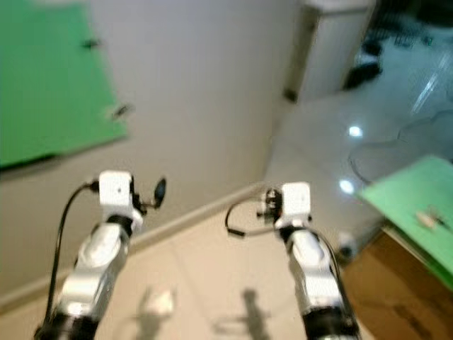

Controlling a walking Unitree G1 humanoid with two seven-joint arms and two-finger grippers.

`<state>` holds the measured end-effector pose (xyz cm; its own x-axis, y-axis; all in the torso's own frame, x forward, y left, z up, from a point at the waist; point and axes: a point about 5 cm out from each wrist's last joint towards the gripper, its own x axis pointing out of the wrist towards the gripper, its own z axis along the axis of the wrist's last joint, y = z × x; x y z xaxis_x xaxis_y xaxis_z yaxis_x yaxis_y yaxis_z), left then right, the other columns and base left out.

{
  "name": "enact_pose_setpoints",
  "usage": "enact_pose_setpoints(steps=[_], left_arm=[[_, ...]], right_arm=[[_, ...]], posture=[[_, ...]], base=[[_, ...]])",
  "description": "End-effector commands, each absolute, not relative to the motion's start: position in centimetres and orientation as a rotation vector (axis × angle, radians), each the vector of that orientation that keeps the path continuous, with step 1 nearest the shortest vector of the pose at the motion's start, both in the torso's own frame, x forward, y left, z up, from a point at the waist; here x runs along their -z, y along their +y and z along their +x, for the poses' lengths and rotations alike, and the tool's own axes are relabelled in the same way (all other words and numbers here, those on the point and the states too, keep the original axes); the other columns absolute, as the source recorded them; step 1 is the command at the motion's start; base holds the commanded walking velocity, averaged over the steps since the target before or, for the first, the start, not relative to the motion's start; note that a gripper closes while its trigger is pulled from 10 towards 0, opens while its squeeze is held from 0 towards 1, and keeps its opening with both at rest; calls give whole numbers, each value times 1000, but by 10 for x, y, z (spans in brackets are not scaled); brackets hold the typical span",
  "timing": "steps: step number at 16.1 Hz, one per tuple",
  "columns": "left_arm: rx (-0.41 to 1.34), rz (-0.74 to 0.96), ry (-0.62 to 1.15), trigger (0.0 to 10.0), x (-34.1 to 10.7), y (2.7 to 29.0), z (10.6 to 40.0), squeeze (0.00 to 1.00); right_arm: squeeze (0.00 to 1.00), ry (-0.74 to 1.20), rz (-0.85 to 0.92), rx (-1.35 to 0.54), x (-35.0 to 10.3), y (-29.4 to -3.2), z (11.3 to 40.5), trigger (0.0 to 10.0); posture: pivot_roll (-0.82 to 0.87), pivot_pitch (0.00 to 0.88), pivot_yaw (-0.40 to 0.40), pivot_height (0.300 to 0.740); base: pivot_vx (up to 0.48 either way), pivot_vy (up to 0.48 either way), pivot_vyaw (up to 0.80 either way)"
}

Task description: Hang keys on a hook

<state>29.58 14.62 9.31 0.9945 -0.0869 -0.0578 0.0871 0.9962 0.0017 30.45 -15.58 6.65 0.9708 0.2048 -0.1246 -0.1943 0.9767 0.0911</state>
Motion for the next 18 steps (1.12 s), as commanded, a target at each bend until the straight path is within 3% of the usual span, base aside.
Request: enact_pose_setpoints(steps=[1,8,10,16,18], left_arm=[[75,28,52,10000,-93,148,295,0],[-121,185,77,10000,-90,195,272,0],[-124,195,61,10000,-95,186,277,0],[-71,177,37,10000,-104,181,289,0],[20,152,13,10000,-107,172,289,0]], right_arm=[[0,97,95,-218,-74,-153,310,10000],[0,106,81,-206,-70,-155,309,10000],[0,99,74,-219,-71,-153,312,10000],[0,87,73,-250,-72,-147,314,10000],[0,96,28,-199,-70,-151,314,10000]], posture=[[50,0,-8,740],[84,0,-21,740],[92,0,-26,740],[90,0,-29,740],[84,0,-24,740]], base=[[0,476,456],[0,469,451],[-131,416,447],[0,0,417],[180,0,213]])
